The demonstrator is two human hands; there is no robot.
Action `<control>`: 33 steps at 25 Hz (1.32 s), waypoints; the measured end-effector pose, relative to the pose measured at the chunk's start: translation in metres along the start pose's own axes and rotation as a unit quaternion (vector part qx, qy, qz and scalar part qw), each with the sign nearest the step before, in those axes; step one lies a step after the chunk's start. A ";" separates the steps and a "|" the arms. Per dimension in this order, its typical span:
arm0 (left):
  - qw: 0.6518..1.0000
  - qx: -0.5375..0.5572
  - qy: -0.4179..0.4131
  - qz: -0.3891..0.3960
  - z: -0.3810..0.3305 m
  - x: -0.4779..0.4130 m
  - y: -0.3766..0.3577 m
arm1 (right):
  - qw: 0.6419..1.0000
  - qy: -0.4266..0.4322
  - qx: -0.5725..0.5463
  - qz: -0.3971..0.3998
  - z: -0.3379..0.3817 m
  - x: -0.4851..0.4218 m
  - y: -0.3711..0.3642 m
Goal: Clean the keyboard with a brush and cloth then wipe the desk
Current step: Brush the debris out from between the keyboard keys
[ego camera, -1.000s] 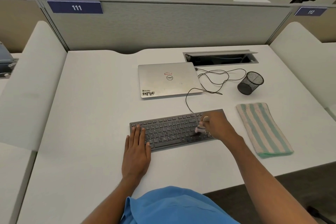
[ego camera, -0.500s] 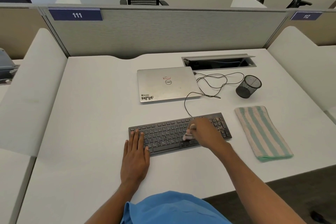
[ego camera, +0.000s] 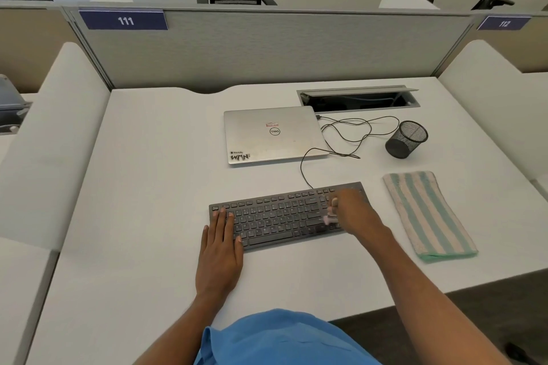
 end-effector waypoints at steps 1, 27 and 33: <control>1.000 -0.001 -0.001 0.000 0.000 0.000 0.000 | 1.000 0.009 0.007 -0.005 0.001 -0.001 -0.002; 1.000 0.003 0.002 0.004 0.001 0.000 -0.002 | 0.998 0.040 0.032 -0.030 -0.013 0.026 -0.001; 1.000 0.011 0.003 0.005 0.000 0.000 -0.001 | 0.996 0.081 0.032 -0.032 -0.002 0.029 -0.012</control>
Point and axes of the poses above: each hand's wrist, its own x-axis away from the middle knuckle, its own y-axis out of the back of the hand, z = x × y, the point moved 7 cm from there along -x, towards the middle knuckle, and after that the axes turned 8 degrees about -z, right-handed, at the moved point
